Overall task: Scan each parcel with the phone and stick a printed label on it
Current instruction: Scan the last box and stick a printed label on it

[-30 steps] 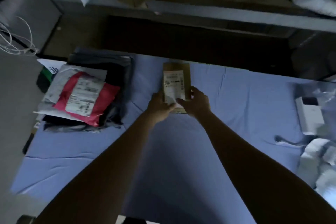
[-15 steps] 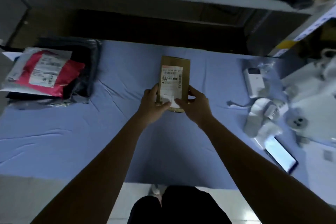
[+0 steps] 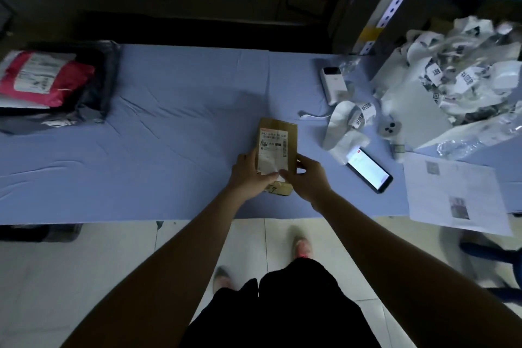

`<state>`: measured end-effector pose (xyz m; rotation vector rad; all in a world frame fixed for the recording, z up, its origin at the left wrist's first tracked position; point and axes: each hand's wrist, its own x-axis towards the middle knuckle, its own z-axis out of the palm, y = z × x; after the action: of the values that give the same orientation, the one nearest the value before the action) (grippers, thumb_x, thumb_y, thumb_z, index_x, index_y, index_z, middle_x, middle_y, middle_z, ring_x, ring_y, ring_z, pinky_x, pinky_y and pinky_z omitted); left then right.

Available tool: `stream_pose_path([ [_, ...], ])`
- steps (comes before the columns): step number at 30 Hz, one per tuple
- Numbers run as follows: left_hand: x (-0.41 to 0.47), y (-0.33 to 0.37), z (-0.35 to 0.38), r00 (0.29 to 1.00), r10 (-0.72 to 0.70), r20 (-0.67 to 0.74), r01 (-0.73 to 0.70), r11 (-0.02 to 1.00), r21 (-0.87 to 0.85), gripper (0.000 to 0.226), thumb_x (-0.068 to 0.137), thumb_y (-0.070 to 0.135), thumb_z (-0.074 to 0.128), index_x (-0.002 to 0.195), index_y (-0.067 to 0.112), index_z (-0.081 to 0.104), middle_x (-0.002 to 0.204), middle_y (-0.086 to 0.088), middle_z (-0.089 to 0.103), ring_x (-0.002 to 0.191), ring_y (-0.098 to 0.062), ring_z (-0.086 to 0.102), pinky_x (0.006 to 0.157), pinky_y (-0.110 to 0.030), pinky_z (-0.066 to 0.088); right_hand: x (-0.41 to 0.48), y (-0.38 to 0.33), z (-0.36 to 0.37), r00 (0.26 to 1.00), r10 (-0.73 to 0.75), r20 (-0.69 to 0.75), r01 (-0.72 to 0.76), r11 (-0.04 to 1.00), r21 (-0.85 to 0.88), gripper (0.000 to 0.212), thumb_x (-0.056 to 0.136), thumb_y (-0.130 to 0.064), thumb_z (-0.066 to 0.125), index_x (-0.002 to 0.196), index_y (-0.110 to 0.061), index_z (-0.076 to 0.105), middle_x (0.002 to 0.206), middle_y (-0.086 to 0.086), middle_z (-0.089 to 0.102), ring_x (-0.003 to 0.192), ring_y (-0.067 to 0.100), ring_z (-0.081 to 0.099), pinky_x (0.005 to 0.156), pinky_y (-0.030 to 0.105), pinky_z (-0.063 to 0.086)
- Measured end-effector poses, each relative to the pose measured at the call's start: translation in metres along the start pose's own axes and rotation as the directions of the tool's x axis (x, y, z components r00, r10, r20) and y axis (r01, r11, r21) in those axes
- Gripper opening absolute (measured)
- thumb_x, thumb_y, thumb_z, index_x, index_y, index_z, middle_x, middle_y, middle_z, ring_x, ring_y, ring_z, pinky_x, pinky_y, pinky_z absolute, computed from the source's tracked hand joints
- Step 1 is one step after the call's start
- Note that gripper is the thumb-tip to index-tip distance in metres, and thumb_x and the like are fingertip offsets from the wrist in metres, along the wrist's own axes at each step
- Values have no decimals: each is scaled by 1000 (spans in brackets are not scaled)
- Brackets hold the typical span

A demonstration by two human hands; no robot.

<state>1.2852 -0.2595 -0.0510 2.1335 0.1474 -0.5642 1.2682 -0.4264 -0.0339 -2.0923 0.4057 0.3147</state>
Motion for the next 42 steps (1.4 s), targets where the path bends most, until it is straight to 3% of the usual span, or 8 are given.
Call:
stream_pose_path([
  [6,-2,-2,36,980,-72,-183,67,997,-38,100,61,49,93,142,20,43,135,-8,56,122,-28,56,99,-48,52,18,30,-32,979,-12,205,17,1000,-23,52,86,-27,79,136,-22,64,133,-5,67,103,18,71,94,36,57],
  [9,-4,-1,49,970,-114,-214,88,988,-125,100,56,50,94,138,27,41,135,-4,60,121,-27,58,96,-46,54,36,45,-67,982,-112,153,137,976,-169,50,87,-28,79,134,-15,65,128,2,69,104,18,70,99,33,53],
  [13,-7,11,65,953,-186,-238,116,953,-280,94,47,52,91,126,47,39,124,8,61,117,-21,60,93,-44,58,67,70,-119,974,-226,23,211,859,-467,55,86,-30,75,136,-14,61,131,12,64,124,31,57,102,40,45],
  [18,-5,28,76,934,-213,-285,155,965,-212,85,51,52,92,115,62,37,114,8,65,107,-22,64,82,-41,61,97,96,-149,989,-76,125,144,669,-730,88,85,-48,74,154,-17,28,154,13,34,138,37,35,104,51,40],
  [25,-8,39,82,886,-125,-446,144,990,10,94,64,46,90,143,39,40,111,-7,67,99,-27,63,82,-42,58,108,115,-160,989,-82,125,143,758,-636,78,82,-56,75,139,-14,44,131,17,52,124,37,48,97,45,47],
  [31,-8,30,73,804,-156,-574,194,981,5,91,56,51,91,131,40,41,110,-8,58,106,-31,55,84,-44,55,103,114,-163,998,-41,53,64,825,-562,85,68,-45,89,133,-11,46,122,20,60,117,40,55,91,44,48],
  [38,-10,8,53,886,-163,-434,166,986,-30,95,64,44,89,145,39,38,119,-7,59,107,-28,61,92,-50,56,85,94,-156,995,-75,-65,43,913,-406,89,61,-49,89,134,-12,56,121,14,67,115,35,61,92,39,50],
  [42,-8,4,43,892,-137,-431,140,990,-24,94,67,42,89,147,35,41,117,-7,60,102,-24,63,91,-47,57,73,76,-146,994,-108,11,105,927,-361,116,62,-47,92,156,-18,31,121,15,68,119,36,59,94,38,47],
])
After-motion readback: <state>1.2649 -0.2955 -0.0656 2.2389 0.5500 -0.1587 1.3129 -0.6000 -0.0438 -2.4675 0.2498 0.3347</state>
